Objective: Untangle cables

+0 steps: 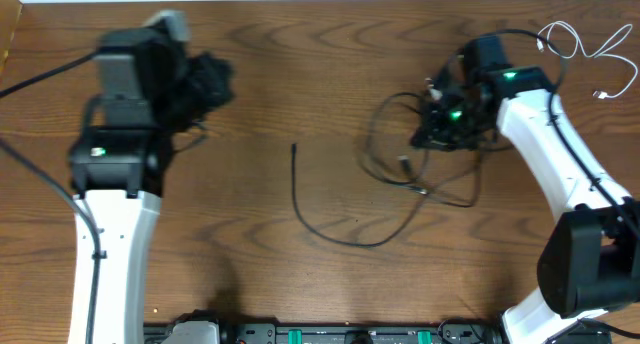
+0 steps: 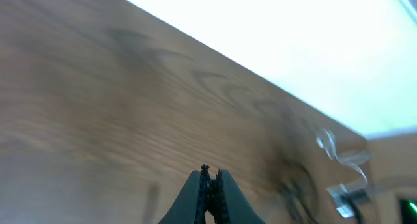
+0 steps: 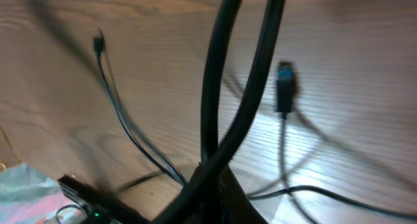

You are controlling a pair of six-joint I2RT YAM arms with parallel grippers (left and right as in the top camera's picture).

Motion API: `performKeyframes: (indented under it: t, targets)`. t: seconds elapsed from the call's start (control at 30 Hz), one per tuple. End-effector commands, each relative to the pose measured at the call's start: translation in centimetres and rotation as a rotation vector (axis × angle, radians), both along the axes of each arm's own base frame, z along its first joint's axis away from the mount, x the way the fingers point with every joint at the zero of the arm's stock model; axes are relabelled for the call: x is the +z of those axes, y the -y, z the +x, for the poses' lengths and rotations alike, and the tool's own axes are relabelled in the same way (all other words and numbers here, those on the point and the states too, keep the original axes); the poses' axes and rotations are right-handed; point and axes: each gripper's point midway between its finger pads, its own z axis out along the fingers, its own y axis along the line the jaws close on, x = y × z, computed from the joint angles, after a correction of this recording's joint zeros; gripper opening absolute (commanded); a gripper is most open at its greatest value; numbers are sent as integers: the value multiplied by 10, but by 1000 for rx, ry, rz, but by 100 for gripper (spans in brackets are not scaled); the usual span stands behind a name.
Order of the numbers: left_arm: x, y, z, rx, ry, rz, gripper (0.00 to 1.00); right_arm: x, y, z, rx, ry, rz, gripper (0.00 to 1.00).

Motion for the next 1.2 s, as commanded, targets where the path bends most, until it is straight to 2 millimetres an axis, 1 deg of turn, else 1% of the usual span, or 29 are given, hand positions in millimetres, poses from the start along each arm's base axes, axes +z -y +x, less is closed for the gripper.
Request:
performKeyframes:
  t: [0.0, 0.07, 0.17, 0.23, 0.43, 0.47, 0.53, 0.57, 0.6, 0.63, 0.67, 0.7, 0.73, 0.8, 0.87, 0.93, 1.0, 1.1, 1.17]
  targets:
    - [0, -31, -5, 70, -15, 21, 8, 0, 19, 0, 32, 24, -19, 1]
    - [-7, -35, -10, 81, -49, 19, 8, 0, 21, -1, 26, 15, -16, 1]
    - [-14, -31, -15, 48, -77, 37, 8, 3, 9, -5, 67, 20, 16, 1]
    - [-18, -24, -19, 22, -98, 36, 8, 3, -2, -10, 104, 21, 12, 1]
    - [-16, 29, -33, -267, -65, 12, 8, 2, -32, -23, 198, 24, 2, 1]
    - [-17, 36, -36, -296, -69, 12, 8, 2, -36, -25, 210, 26, 2, 1]
    - [-20, 43, -40, -321, -83, 15, 8, 2, -41, -27, 223, 26, 3, 1]
    - [-22, 47, -42, -332, -91, 15, 8, 2, -42, -28, 226, 27, 3, 3]
    - [-23, 49, -43, -340, -95, 15, 8, 3, -43, -28, 227, 25, 10, 10]
    - [-23, 50, -43, -343, -97, 14, 8, 4, -43, -29, 227, 23, 16, 22]
    - [-24, 51, -43, -345, -97, 15, 8, 5, -44, -30, 228, 20, 19, 40]
    - [-24, 50, -42, -342, -98, 17, 8, 7, -43, -30, 228, 16, 16, 47]
    - [-25, 50, -41, -342, -98, 16, 8, 9, -42, -31, 231, 16, 10, 51]
    - [-26, 50, -40, -342, -102, 16, 8, 14, -35, -31, 225, 15, -34, 56]
    - [-28, 50, -39, -342, -108, 15, 8, 18, -24, -28, 212, 18, -111, 60]
    - [-31, 50, -38, -342, -117, 14, 8, 22, -12, -22, 176, 30, -187, 61]
    - [-34, 50, -36, -342, -127, 12, 8, 25, -5, -12, 127, 51, -231, 61]
    - [-40, 51, -33, -344, -147, 9, 8, 26, -4, 5, 26, 87, -243, 60]
    - [-44, 51, -32, -344, -162, 7, 8, 25, -9, 19, -32, 120, -224, 59]
